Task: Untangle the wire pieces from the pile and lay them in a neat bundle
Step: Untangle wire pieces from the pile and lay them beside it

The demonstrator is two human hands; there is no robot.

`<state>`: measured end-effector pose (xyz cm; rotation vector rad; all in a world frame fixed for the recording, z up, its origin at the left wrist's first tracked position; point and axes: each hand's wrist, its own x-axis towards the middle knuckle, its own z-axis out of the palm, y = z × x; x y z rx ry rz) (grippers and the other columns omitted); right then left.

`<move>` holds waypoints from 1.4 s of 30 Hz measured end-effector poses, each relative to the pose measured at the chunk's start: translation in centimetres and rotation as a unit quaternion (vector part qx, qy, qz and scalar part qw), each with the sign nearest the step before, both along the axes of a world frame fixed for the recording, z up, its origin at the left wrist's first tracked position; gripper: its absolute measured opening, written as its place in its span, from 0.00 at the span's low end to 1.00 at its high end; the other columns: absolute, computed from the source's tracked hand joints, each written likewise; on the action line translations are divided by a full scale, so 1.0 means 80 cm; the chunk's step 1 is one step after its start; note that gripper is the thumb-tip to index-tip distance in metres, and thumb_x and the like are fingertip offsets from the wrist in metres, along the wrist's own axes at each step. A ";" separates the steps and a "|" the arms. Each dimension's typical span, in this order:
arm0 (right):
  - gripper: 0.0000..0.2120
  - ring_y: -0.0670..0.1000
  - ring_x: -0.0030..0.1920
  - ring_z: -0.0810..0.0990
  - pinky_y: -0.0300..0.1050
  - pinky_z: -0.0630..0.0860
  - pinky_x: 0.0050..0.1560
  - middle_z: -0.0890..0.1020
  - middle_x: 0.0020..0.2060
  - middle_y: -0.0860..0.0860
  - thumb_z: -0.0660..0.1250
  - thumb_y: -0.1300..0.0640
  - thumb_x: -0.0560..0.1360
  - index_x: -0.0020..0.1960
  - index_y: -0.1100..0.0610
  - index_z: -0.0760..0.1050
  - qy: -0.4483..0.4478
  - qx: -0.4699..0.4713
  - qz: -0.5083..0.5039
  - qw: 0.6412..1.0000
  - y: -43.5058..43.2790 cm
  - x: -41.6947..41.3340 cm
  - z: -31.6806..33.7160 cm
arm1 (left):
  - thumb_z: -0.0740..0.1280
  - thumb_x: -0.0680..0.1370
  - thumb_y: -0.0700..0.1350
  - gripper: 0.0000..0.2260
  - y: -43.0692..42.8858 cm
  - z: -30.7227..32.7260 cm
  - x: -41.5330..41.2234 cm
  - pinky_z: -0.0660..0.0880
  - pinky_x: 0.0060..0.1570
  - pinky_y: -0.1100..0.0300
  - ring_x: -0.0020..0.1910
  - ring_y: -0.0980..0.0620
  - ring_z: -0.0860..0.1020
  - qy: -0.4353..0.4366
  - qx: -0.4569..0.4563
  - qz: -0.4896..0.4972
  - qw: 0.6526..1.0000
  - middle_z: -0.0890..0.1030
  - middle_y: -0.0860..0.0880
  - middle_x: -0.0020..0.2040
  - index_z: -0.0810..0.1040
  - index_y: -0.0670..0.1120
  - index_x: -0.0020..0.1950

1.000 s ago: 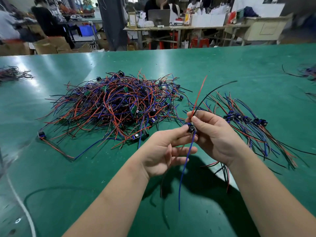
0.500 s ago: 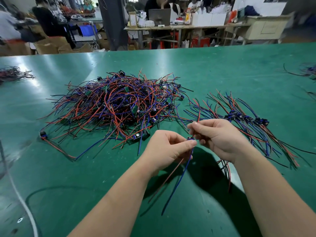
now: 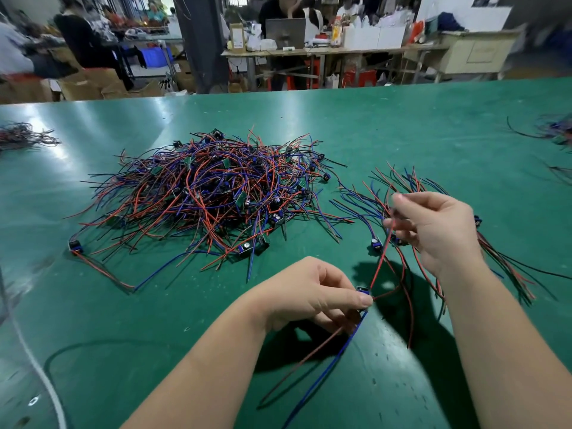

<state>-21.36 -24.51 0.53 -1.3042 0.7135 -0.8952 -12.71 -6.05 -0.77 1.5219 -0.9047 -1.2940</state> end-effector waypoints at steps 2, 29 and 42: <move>0.12 0.51 0.24 0.81 0.36 0.72 0.21 0.79 0.23 0.52 0.66 0.56 0.78 0.37 0.59 0.73 0.020 -0.026 -0.022 0.999 -0.002 0.000 0.000 | 0.72 0.74 0.44 0.07 0.002 0.003 0.001 0.75 0.29 0.67 0.28 0.58 0.78 0.029 -0.019 -0.009 0.999 0.81 0.53 0.31 0.82 0.48 0.35; 0.05 0.46 0.30 0.79 0.36 0.75 0.32 0.82 0.31 0.51 0.68 0.55 0.65 0.34 0.56 0.80 -0.162 0.191 0.234 0.940 0.071 0.025 0.004 | 0.73 0.64 0.45 0.10 -0.012 0.004 -0.006 0.71 0.28 0.69 0.29 0.62 0.73 0.208 -0.227 0.228 0.924 0.80 0.58 0.36 0.86 0.54 0.44; 0.06 0.45 0.32 0.72 0.34 0.69 0.34 0.77 0.30 0.48 0.66 0.64 0.75 0.40 0.58 0.77 0.076 -0.054 0.263 0.960 0.056 0.017 -0.003 | 0.77 0.66 0.40 0.05 -0.014 -0.001 0.006 0.76 0.29 0.65 0.25 0.56 0.77 0.035 -0.156 0.274 0.948 0.82 0.47 0.30 0.82 0.43 0.35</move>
